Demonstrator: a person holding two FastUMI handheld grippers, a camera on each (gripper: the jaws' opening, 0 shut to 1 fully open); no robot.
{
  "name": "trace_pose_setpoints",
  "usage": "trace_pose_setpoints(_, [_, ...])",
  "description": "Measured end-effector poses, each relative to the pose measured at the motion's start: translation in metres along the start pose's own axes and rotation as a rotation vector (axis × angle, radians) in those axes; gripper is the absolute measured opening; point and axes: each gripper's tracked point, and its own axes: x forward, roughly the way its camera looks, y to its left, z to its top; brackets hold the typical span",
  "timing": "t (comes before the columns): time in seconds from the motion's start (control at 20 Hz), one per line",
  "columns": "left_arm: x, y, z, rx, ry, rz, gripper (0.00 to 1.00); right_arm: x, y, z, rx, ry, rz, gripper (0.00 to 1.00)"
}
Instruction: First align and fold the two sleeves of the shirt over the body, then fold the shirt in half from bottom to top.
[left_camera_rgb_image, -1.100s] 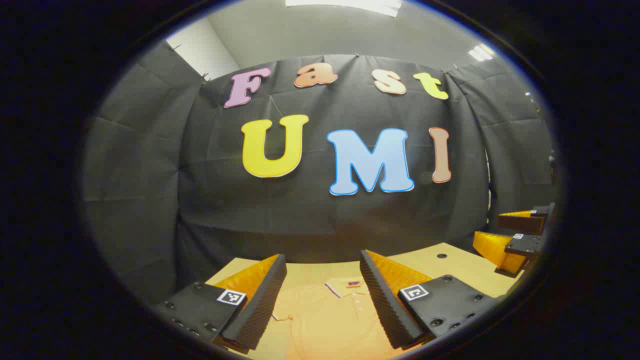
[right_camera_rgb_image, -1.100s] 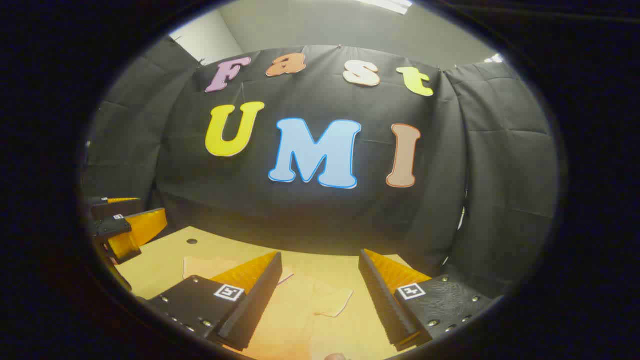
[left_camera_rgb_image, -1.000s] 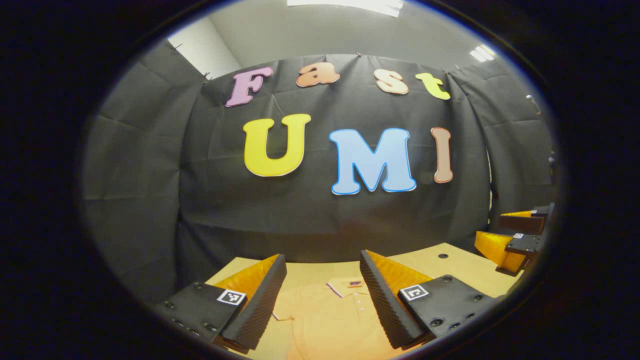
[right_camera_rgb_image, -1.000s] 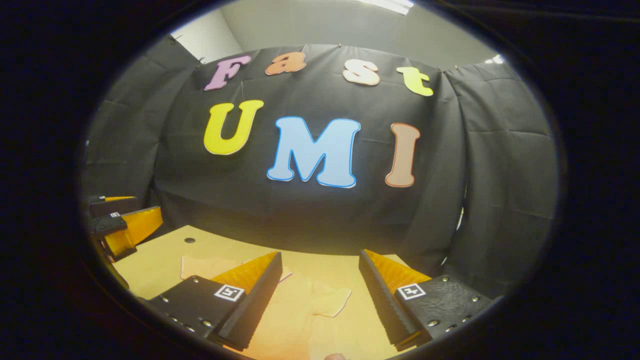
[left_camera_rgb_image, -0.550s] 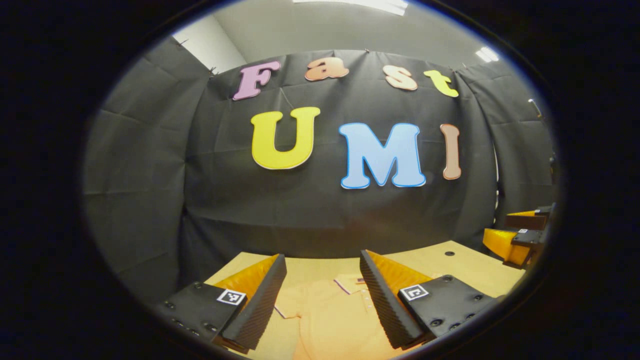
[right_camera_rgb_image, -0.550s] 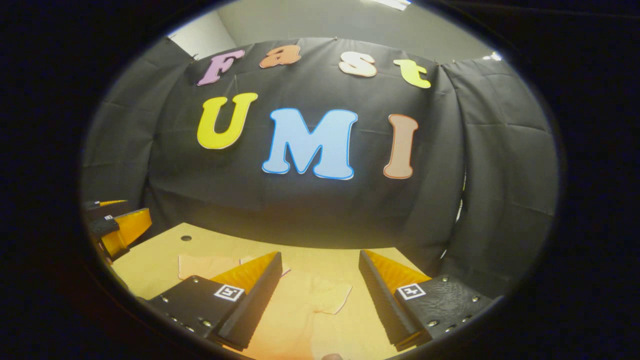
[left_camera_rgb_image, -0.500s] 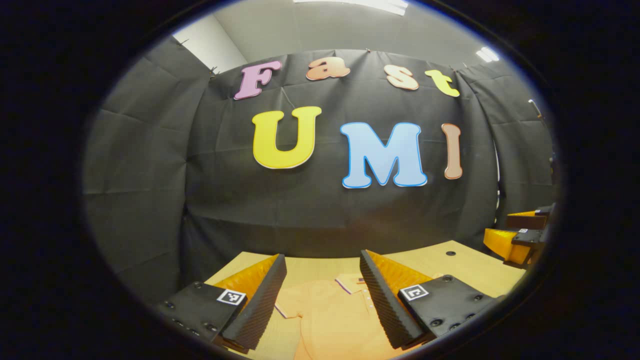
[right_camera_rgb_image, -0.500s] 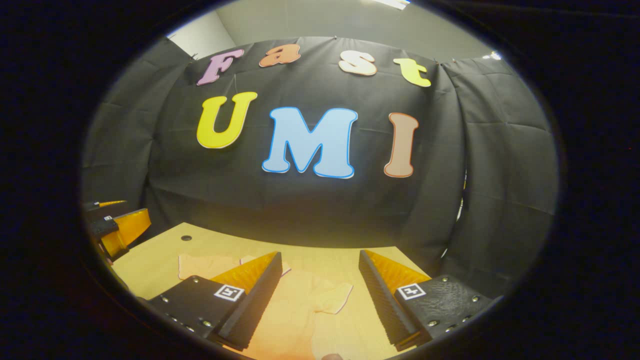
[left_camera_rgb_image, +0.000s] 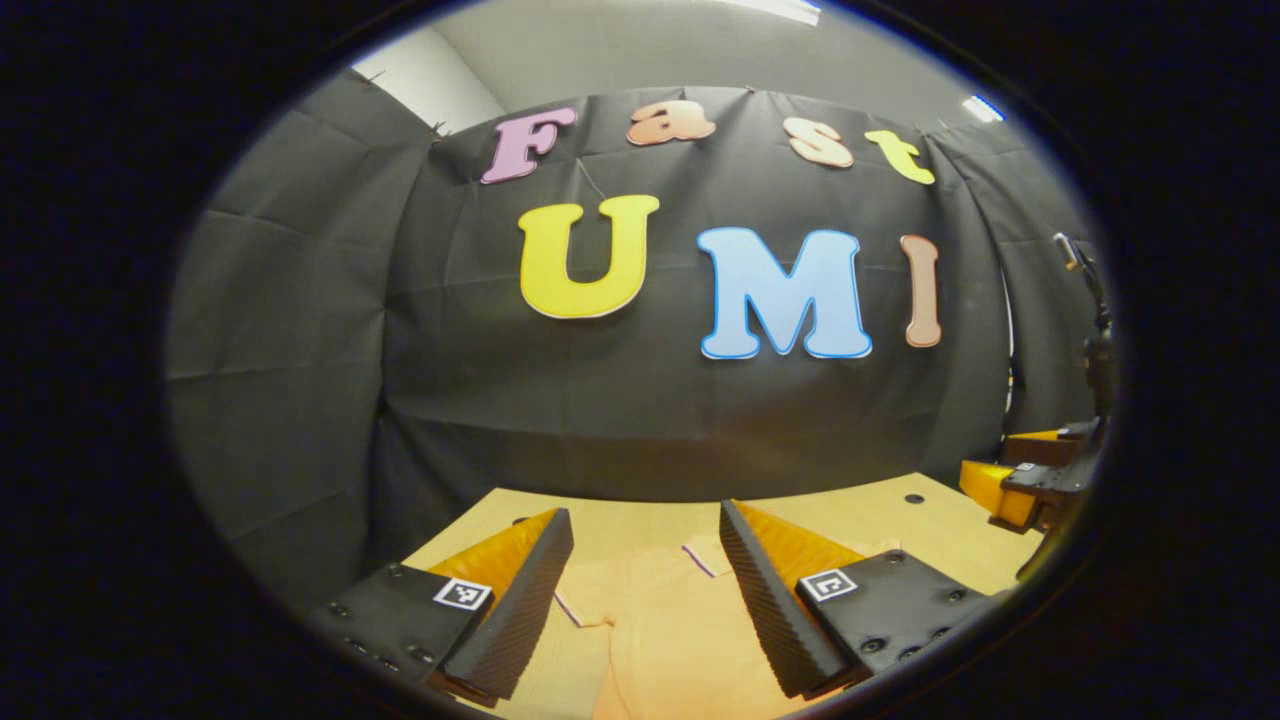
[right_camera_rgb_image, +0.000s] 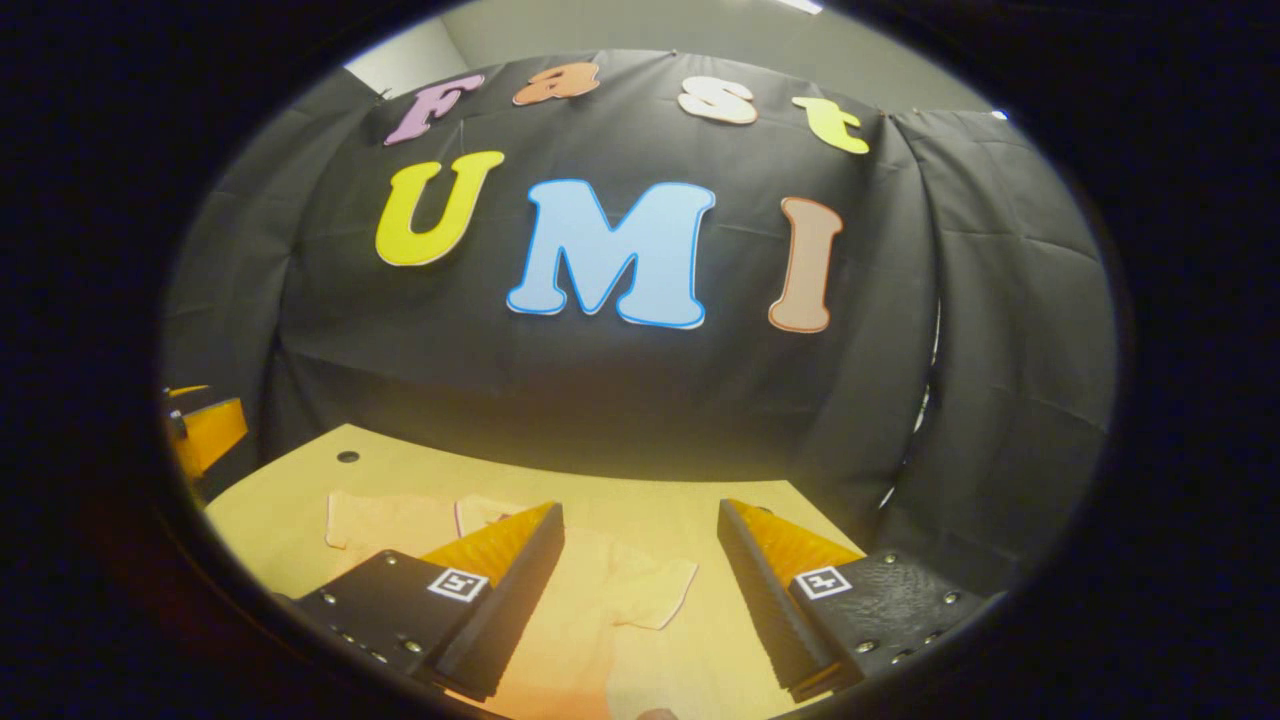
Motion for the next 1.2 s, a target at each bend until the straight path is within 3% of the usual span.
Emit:
trace_pose_setpoints(0.05, [0.0, 0.001, 0.0, 0.004, 0.002, 0.005, 0.96, 0.007, -0.001, -0.004, 0.001, 0.01, 0.002, 0.96])
trace_pose_setpoints(0.1, [0.0, 0.002, 0.001, 0.01, 0.002, 0.01, 1.0, 0.015, -0.003, -0.007, 0.001, 0.02, 0.003, 0.96])
trace_pose_setpoints(0.15, [0.0, 0.002, 0.001, 0.015, 0.001, 0.015, 0.96, 0.024, -0.005, -0.011, 0.0, 0.03, 0.002, 0.96])
trace_pose_setpoints(0.5, [-0.017, 0.011, -0.001, 0.015, 0.022, 0.08, 1.0, 0.084, -0.02, -0.057, -0.019, 0.137, -0.004, 0.96])
trace_pose_setpoints(0.6, [-0.024, 0.013, -0.004, 0.008, 0.032, 0.099, 0.96, 0.098, -0.024, -0.07, -0.009, 0.172, -0.002, 0.96])
trace_pose_setpoints(0.7, [-0.029, 0.012, -0.007, 0.004, 0.04, 0.106, 1.0, 0.112, -0.028, -0.086, 0.001, 0.21, 0.0, 0.96])
trace_pose_setpoints(1.1, [-0.036, 0.018, -0.008, 0.017, 0.06, 0.146, 1.0, 0.156, -0.044, -0.152, 0.047, 0.383, -0.02, 0.96])
trace_pose_setpoints(1.15, [-0.036, 0.019, -0.009, 0.019, 0.063, 0.148, 0.96, 0.161, -0.046, -0.162, 0.057, 0.402, -0.024, 0.96])
trace_pose_setpoints(1.2, [-0.037, 0.019, -0.01, 0.023, 0.068, 0.151, 1.0, 0.165, -0.047, -0.17, 0.068, 0.428, -0.027, 0.96])
